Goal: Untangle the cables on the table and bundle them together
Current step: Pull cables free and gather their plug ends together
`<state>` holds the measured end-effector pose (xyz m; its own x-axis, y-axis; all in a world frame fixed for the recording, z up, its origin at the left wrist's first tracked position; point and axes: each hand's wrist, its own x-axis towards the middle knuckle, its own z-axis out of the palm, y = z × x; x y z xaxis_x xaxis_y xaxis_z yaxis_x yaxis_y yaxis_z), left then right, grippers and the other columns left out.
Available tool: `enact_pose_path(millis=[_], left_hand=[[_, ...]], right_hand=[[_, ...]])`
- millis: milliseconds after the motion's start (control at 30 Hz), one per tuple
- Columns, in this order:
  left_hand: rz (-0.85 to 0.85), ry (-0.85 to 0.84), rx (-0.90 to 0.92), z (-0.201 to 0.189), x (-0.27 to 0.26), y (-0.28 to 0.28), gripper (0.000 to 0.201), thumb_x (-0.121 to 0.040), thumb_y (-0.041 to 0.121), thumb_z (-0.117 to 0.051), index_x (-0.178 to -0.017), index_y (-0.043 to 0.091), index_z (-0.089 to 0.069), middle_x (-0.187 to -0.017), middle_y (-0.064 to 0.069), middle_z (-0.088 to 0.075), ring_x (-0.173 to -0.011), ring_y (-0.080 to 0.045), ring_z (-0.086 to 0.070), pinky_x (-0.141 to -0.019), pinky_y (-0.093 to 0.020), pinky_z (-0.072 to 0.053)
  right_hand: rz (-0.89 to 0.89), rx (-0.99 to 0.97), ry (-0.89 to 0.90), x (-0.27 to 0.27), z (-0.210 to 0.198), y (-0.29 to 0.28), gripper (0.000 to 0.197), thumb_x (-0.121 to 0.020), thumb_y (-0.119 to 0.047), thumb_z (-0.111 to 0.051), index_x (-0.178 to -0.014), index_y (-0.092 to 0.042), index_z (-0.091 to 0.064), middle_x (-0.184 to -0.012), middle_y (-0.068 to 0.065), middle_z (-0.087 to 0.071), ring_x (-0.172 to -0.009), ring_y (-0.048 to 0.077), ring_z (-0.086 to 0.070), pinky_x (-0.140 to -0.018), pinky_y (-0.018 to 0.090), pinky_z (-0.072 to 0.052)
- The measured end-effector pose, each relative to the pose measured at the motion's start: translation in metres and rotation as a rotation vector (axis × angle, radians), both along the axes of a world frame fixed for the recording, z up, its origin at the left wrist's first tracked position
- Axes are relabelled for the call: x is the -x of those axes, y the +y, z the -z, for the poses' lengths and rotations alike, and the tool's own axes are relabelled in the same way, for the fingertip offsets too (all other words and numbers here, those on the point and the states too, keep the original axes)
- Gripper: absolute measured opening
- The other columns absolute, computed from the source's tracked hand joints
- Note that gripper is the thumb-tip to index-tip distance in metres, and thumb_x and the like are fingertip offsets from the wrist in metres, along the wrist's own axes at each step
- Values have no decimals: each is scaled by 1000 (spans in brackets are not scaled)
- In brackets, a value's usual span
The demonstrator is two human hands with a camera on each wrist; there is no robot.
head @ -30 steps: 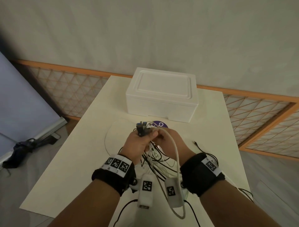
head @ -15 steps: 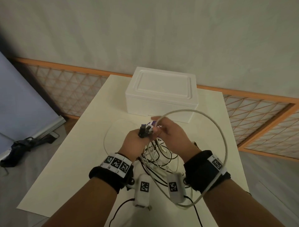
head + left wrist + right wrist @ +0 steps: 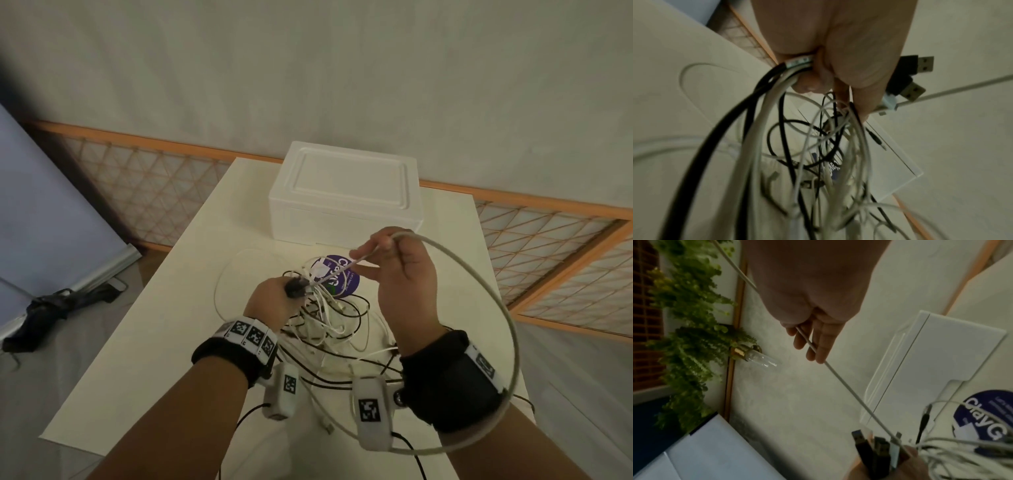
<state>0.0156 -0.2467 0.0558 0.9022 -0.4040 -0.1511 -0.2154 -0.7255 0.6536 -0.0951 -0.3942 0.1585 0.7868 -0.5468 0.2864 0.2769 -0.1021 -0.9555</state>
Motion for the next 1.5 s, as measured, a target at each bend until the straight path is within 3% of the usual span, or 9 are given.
enact_pose_path(millis=[367, 533, 700, 867, 967, 1100, 1233, 1333, 1500], left_hand=[[-357, 153, -23, 17, -15, 50, 32, -89, 30, -63, -102, 1, -65, -102, -21, -68, -94, -35, -60, -75, -32, -41], [-378, 48, 398, -10, -3, 34, 21, -90, 28, -64, -96, 8, -69, -83, -13, -65, -71, -28, -56, -72, -33, -43], [-668, 433, 932, -25, -1, 45, 35, -95, 34, -55, -66, 19, -45, -48, 3, -36, -36, -9, -26, -39, -22, -24], [-702, 616, 1065, -26, 7, 49, 37, -91, 22, -62, -62, 23, -39, -46, 7, -24, -39, -11, -19, -41, -23, -25], [-687, 632, 1077, -30, 21, 46, 38, -89, 13, -62, -61, 21, -39, -46, 6, -25, -41, -13, -20, -43, -24, -30], [-679, 673, 1144, -42, 46, 31, 36, -93, 23, -60, -62, 21, -42, -44, 6, -26, -36, -10, -23, -43, -24, -32], [-598, 810, 1248, -48, 81, 4, 47, -94, 32, -57, -53, 20, -38, -45, 5, -24, -38, -11, -23, -44, -24, -31], [-640, 841, 1287, -42, 88, 15, 51, -94, 34, -55, -50, 20, -35, -43, 5, -23, -35, -10, -20, -40, -21, -26], [-899, 807, 1244, -13, 77, 77, 48, -97, 34, -50, -56, 21, -28, -39, 6, -19, -30, -10, -15, -35, -14, -15]], right_hand=[[173, 84, -251, 11, -64, -33, 44, -94, -7, -36, -72, -35, -62, -95, 33, -49, -68, 25, -63, -55, 36, -57], [157, 310, -95, 8, -44, -45, 42, -94, -9, -44, -83, -45, -63, -94, 8, -62, -84, 27, -62, -72, 42, -56], [343, 863, 17, 44, -38, -89, 16, -92, -19, -57, -98, -23, -71, -91, -19, -60, -88, 3, -54, -81, 25, -43], [528, 1131, 1050, 99, -3, -154, 30, -88, -19, -51, -108, -32, -69, -106, 4, -61, -94, 30, -56, -82, 48, -50], [335, 988, 1430, 113, 2, -150, 46, -84, -16, -52, -124, -36, -56, -140, -2, -44, -124, 30, -41, -105, 55, -34], [-38, 882, 777, 84, -2, -66, 54, -83, -35, -58, -133, -18, -53, -149, 6, -37, -137, 23, -35, -112, 31, -22], [-628, 914, 804, 50, 36, 44, 67, -80, -41, -68, -135, -18, -37, -128, 6, -57, -116, 25, -55, -93, 35, -46], [-565, 1146, 863, 50, 68, 46, 22, -91, -27, -48, -109, -16, -51, -102, 9, -64, -97, 30, -61, -73, 35, -46], [-563, 1270, 963, 93, 85, -17, 25, -94, -46, -45, -100, -24, -57, -99, -2, -64, -97, 21, -60, -71, 30, -42]])
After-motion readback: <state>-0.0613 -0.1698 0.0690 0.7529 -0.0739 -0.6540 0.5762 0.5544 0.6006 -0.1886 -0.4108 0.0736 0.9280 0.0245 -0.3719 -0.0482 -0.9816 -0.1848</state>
